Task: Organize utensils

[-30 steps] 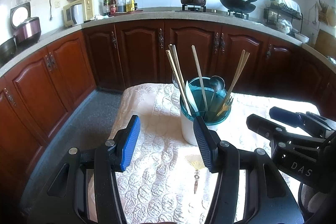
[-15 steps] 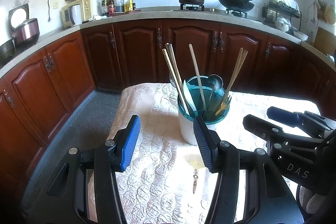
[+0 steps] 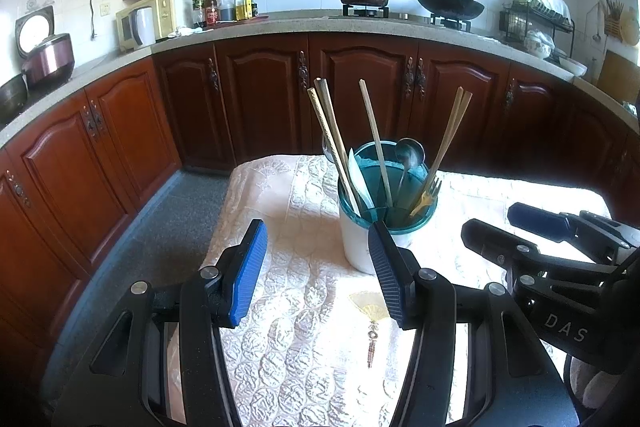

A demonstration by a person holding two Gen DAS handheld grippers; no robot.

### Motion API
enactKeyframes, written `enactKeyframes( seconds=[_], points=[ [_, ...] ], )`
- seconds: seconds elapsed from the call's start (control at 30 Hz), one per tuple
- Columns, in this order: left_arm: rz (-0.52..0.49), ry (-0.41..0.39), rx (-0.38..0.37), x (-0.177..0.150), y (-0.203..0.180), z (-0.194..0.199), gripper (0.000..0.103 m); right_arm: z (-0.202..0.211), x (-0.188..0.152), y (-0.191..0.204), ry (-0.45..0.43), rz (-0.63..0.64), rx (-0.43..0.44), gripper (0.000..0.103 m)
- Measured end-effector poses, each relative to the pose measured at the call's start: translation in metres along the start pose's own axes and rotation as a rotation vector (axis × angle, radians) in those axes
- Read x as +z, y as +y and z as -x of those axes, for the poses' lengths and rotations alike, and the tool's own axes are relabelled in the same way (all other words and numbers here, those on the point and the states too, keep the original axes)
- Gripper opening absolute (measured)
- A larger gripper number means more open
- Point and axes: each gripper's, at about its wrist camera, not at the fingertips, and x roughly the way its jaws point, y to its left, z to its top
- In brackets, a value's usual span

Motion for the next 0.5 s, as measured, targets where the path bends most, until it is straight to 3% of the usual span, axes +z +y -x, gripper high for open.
enactKeyframes(
  seconds=[0.5],
  points=[
    [-0.006,-0.008,-0.005,-0.0031,-0.0015,-0.0034,0.052,-0.0023,-0.0022,-0.0065,0.009,-0.010,-0.005,0.054]
  ],
)
